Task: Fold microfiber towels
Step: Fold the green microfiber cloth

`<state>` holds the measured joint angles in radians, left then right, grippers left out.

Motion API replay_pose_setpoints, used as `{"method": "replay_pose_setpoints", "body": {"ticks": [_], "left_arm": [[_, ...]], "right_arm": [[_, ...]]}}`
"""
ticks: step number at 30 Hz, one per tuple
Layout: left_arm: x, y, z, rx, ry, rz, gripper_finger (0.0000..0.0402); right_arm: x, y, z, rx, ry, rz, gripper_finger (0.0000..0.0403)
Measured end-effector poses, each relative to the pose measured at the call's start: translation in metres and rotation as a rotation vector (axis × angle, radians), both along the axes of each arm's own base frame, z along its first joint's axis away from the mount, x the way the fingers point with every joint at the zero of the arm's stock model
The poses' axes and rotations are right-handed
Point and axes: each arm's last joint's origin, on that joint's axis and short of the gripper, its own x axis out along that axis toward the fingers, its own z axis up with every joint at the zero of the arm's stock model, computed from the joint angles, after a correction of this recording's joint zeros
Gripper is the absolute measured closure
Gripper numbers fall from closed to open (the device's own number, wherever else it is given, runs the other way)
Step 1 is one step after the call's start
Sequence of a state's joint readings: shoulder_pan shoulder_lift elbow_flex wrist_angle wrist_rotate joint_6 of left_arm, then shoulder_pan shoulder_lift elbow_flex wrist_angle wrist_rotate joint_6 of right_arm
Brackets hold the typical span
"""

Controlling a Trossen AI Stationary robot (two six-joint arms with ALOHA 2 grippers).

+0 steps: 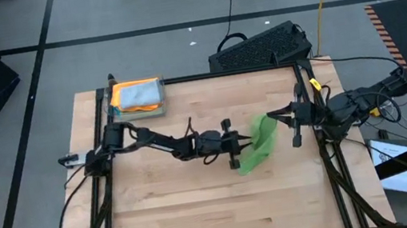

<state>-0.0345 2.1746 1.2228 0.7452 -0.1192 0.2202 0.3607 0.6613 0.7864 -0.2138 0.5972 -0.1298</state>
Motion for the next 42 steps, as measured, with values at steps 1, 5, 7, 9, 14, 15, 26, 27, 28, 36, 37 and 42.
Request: {"method": "replay_pose_setpoints", "body": {"ticks": [1, 5, 7, 9, 14, 15, 26, 27, 28, 36, 37, 42], "left_arm": [[0.0, 0.001, 0.0, 0.019, 0.01, -0.003, 0.0336], [-0.008, 0.007, 0.021, 0.062, 0.095, 0.019, 0.0388], [-0.015, 0.011, 0.039, 0.086, 0.136, 0.092, 0.0388], [-0.025, 0.014, 0.054, 0.124, 0.195, 0.186, 0.0395], [-0.046, 0.026, 0.09, 0.193, 0.235, 0.4, 0.0393], [-0.05, 0.028, 0.1, 0.206, 0.212, 0.431, 0.0394], [-0.122, -0.022, 0.207, 0.179, 0.046, 0.237, 0.0397], [-0.131, -0.03, 0.216, 0.156, 0.02, 0.213, 0.0396], [-0.14, -0.038, 0.224, 0.129, -0.005, 0.186, 0.0396], [-0.177, -0.084, 0.247, 0.042, -0.068, -0.061, 0.0398], [-0.178, -0.084, 0.246, 0.057, -0.055, -0.013, 0.0398], [-0.17, -0.057, 0.228, 0.114, 0.084, 0.218, 0.0397]], "right_arm": [[0.0, 0.0, 0.0, 0.005, -0.001, -0.001, 0.0403], [-0.002, -0.001, 0.001, 0.022, -0.011, -0.002, 0.0403], [-0.004, -0.001, 0.0, 0.033, -0.005, -0.005, 0.0403], [-0.005, -0.002, -0.002, 0.039, 0.015, -0.009, 0.0403], [0.002, -0.002, -0.012, 0.026, 0.038, -0.056, 0.0403], [0.005, -0.002, -0.013, 0.02, 0.028, -0.073, 0.0403], [0.023, 0.018, 0.031, 0.048, -0.122, 0.072, 0.0403], [0.022, 0.021, 0.036, 0.055, -0.118, 0.09, 0.0403], [0.02, 0.024, 0.042, 0.069, -0.119, 0.113, 0.0403], [0.004, 0.042, 0.066, 0.176, -0.152, 0.424, 0.0403], [0.003, 0.042, 0.065, 0.172, -0.142, 0.419, 0.0403], [0.012, 0.035, 0.038, 0.091, -0.072, 0.226, 0.0403]]}}
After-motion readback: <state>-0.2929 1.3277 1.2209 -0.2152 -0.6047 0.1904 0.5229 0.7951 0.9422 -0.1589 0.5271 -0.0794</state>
